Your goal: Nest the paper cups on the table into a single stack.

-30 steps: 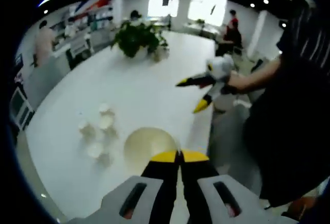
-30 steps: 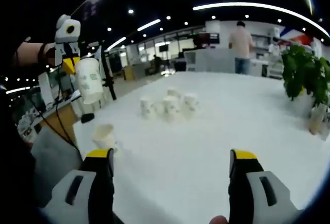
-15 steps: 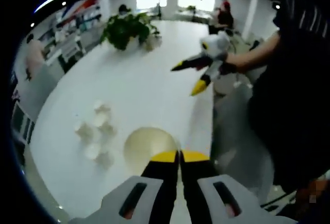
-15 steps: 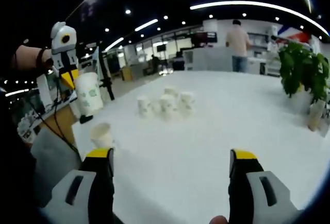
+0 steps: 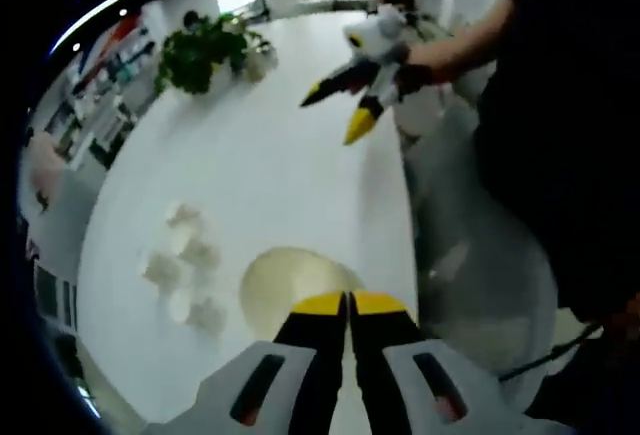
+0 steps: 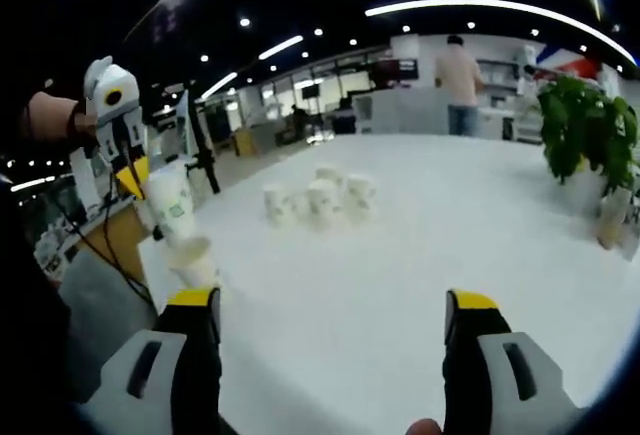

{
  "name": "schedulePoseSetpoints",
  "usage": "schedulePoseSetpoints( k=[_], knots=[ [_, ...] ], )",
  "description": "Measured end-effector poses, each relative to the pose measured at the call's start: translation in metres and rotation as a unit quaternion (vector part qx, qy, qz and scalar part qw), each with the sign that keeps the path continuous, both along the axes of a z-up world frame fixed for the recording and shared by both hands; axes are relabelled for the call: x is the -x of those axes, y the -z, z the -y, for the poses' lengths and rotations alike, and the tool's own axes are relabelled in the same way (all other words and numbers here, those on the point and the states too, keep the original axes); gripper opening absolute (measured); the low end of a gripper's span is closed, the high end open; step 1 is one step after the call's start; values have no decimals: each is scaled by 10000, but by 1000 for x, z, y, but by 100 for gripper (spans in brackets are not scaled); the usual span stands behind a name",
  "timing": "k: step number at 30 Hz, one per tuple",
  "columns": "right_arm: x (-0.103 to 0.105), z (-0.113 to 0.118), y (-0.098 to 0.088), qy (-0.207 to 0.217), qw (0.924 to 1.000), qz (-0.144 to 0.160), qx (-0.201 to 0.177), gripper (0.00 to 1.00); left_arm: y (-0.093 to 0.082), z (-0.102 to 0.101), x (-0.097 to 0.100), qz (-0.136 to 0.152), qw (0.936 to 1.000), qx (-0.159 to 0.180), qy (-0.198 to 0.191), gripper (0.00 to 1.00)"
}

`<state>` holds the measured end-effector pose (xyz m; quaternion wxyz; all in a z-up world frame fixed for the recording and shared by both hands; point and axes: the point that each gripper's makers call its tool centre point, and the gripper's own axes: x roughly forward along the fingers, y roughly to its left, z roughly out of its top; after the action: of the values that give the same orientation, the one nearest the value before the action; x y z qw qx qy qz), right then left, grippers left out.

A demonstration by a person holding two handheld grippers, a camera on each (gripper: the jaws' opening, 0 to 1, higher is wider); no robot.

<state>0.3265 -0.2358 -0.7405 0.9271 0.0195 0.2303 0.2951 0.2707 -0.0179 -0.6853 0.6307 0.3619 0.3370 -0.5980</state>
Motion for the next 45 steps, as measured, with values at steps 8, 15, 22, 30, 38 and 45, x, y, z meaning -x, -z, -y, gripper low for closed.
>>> schedulePoseSetpoints(
  k=[8, 15, 22, 30, 38, 45],
  knots=[
    [0, 0, 2, 1, 10000, -27, -3, 91, 14, -9, 2, 192, 9981, -315, 496, 0],
    [2, -3, 4, -88, 9999, -16, 90, 91, 17, -5, 2, 349, 9961, -283, 762, 0],
    [3, -5, 5, -105, 9999, -33, 69, 91, 24, -3, 4, 380, 9936, -369, 993, 0],
    [4, -6, 7, -138, 9998, -51, 109, 91, 31, -3, 5, 463, 9899, -483, 1252, 0],
    [4, -5, 8, -121, 9998, -71, 108, 91, 39, 0, 4, 499, 9874, -555, 1394, 0],
    [5, -3, 10, -79, 9999, -105, 90, 90, 46, 3, 4, 418, 9872, -635, 1400, 0]
  ],
)
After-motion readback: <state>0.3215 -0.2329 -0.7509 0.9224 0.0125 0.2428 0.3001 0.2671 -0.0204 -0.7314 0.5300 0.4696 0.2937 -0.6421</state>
